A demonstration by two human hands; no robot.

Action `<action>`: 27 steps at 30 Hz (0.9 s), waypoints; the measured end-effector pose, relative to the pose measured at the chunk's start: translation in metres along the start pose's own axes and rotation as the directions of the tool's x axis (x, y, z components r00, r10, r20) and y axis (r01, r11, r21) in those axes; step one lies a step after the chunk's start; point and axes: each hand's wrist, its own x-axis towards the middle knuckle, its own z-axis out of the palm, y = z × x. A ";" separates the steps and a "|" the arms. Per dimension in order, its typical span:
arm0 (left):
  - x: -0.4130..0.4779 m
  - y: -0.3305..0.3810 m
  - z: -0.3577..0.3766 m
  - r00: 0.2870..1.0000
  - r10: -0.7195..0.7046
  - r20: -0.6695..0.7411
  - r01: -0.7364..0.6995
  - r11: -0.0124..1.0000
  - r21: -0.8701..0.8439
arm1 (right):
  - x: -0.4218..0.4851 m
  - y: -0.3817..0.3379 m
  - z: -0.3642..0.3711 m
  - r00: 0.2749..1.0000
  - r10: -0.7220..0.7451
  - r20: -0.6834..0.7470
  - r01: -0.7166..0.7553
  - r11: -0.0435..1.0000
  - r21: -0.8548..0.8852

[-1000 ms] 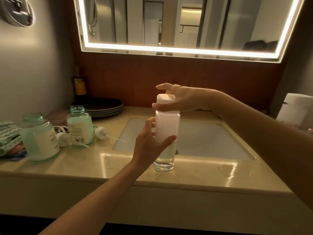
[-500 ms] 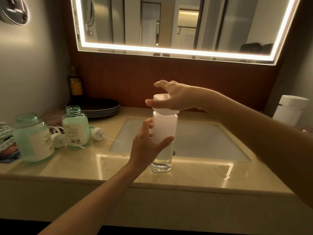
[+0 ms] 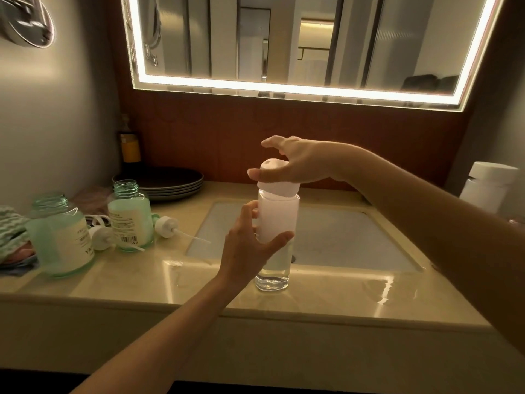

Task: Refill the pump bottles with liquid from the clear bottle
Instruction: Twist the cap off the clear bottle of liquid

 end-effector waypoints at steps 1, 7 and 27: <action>-0.001 0.000 0.000 1.000 -0.002 0.001 0.002 1.000 -0.005 | 0.001 -0.001 0.001 0.999 0.030 -0.023 -0.031 0.998 -0.054; 0.000 0.002 0.000 1.000 -0.009 0.000 0.009 1.000 -0.003 | 0.001 -0.001 0.011 0.990 0.017 -0.141 -0.038 0.989 -0.141; -0.002 0.002 0.000 1.000 -0.019 -0.013 0.019 1.000 0.014 | -0.002 0.003 0.005 0.993 -0.116 0.007 0.115 0.992 0.056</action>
